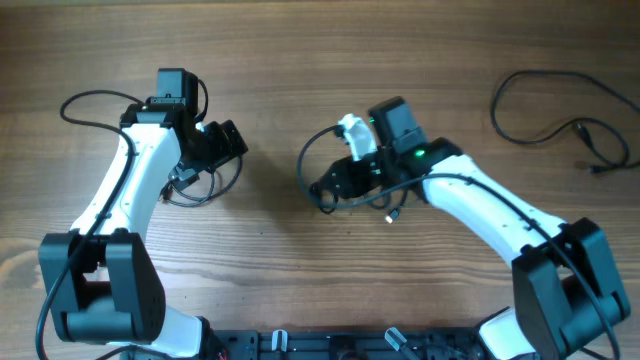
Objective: Untangle cables
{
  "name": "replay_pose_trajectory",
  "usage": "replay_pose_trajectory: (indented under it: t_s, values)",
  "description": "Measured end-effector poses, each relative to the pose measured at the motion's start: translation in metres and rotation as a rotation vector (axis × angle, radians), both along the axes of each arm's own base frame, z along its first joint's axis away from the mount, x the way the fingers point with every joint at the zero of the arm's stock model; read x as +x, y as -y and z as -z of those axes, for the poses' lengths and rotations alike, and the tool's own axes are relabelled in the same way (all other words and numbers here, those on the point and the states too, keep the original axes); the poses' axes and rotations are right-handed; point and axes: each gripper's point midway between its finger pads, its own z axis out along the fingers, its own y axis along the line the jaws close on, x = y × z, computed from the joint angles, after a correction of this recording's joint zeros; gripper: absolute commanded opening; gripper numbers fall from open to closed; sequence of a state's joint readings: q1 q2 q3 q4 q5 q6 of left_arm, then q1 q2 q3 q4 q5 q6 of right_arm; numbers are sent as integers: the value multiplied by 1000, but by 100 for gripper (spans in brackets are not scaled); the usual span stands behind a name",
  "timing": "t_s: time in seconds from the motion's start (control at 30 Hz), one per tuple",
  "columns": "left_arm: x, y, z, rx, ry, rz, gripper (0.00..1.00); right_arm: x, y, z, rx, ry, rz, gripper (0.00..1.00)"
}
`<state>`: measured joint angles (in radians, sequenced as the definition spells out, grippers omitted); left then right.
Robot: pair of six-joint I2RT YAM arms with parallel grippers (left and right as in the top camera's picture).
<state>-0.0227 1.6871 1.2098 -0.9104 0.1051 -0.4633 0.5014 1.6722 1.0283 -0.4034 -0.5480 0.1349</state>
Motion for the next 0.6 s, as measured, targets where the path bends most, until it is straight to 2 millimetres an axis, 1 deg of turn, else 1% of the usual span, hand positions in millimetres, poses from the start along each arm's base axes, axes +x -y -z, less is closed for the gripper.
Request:
replay_pose_trajectory:
  t_s: [0.03, 0.1, 0.17, 0.2, 0.23, 0.27, 0.3, 0.33, 0.37, 0.43, 0.57, 0.6]
  values:
    - [4, -3, -1, 17, 19, -3, 100, 1, -10, 0, -24, 52, -8, 38]
    - [10, -5, -2, 31, 43, -7, 100, 3, -18, 2, -65, 109, -4, 38]
    - [15, -6, -2, 38, 62, -9, 100, 0, -23, 6, -123, 154, -1, 37]
    - [17, -7, -1, 38, 74, -10, 100, -1, -24, 6, -134, 163, -2, 38]
    - [18, -7, 5, 40, 89, -12, 100, -2, -26, 8, -150, 172, 0, 42]
    - [17, -7, 10, 42, 90, -13, 100, 0, -25, 12, -167, 168, 14, 39]
    - [15, -8, 18, 44, 93, -14, 100, 1, -23, 18, -183, 164, 22, 30]
    - [10, -8, 26, 45, 82, -14, 100, 3, -19, 30, -221, 154, 36, 17]
    - [7, -8, 29, 45, 77, -14, 100, 4, -16, 38, -241, 143, 44, 5]
    - [8, -8, 29, 45, 81, -14, 100, 5, -15, 44, -256, 138, 50, 4]
    - [9, -7, 29, 42, 85, -8, 100, 7, -15, 43, -245, 131, 66, 4]
    - [10, -3, 28, 24, 90, 18, 100, 6, -15, 42, -228, 111, 78, 4]
